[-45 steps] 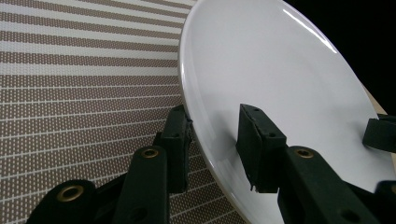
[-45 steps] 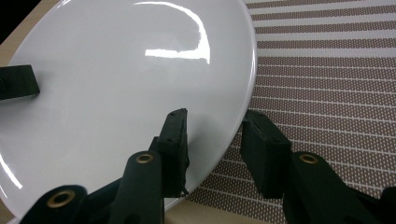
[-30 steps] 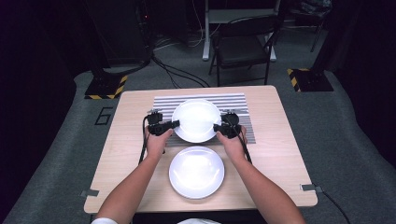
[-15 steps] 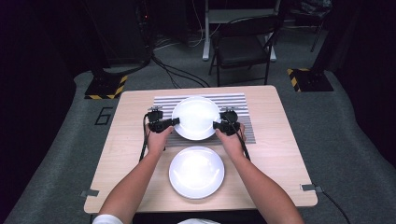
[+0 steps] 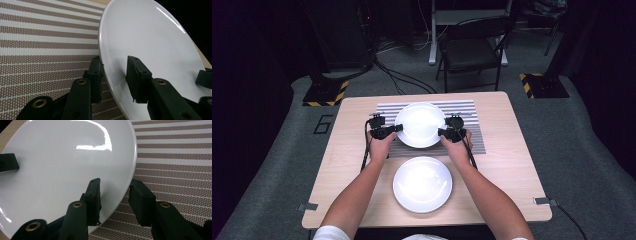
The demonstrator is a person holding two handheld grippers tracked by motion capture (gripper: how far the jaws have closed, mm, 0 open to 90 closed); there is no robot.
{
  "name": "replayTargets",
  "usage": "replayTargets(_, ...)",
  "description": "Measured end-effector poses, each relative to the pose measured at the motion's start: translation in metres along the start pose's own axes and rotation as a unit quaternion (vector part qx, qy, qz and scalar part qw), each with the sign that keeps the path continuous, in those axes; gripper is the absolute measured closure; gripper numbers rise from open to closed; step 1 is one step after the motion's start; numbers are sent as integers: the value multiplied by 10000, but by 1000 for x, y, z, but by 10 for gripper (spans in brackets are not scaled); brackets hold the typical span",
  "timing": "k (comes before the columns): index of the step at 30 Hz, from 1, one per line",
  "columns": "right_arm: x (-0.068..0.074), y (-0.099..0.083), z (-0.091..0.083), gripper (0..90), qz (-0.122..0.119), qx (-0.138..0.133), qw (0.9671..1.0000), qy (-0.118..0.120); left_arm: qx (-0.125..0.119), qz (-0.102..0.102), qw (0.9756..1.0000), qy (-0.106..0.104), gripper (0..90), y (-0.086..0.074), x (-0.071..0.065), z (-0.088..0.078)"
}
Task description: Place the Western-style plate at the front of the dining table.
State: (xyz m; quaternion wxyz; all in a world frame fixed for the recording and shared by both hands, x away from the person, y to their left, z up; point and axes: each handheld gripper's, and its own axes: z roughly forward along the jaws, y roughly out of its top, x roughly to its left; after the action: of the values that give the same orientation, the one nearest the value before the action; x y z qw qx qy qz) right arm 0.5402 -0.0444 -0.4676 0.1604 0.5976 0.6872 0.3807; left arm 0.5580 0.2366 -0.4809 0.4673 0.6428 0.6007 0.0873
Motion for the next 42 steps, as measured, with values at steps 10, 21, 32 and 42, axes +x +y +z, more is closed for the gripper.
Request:
replayTargets(10, -1, -2, 8, 617, -6, 89, 9999, -79, 67, 28, 10000, 62, 661, -3, 2, 8)
replayTargets(21, -2, -6, 19, 616, -20, 204, 9997, -149, 152, -1, 9998, 120, 661, -9, 9, 15)
replayTargets(32, -6, -8, 27, 617, -53, 272, 9993, -269, 201, -138, 9996, 110, 660, -15, 12, 27)
replayTargets(42, -8, -9, 31, 617, 41, 344, 9990, -292, 226, -53, 9996, 184, 658, -16, 11, 31)
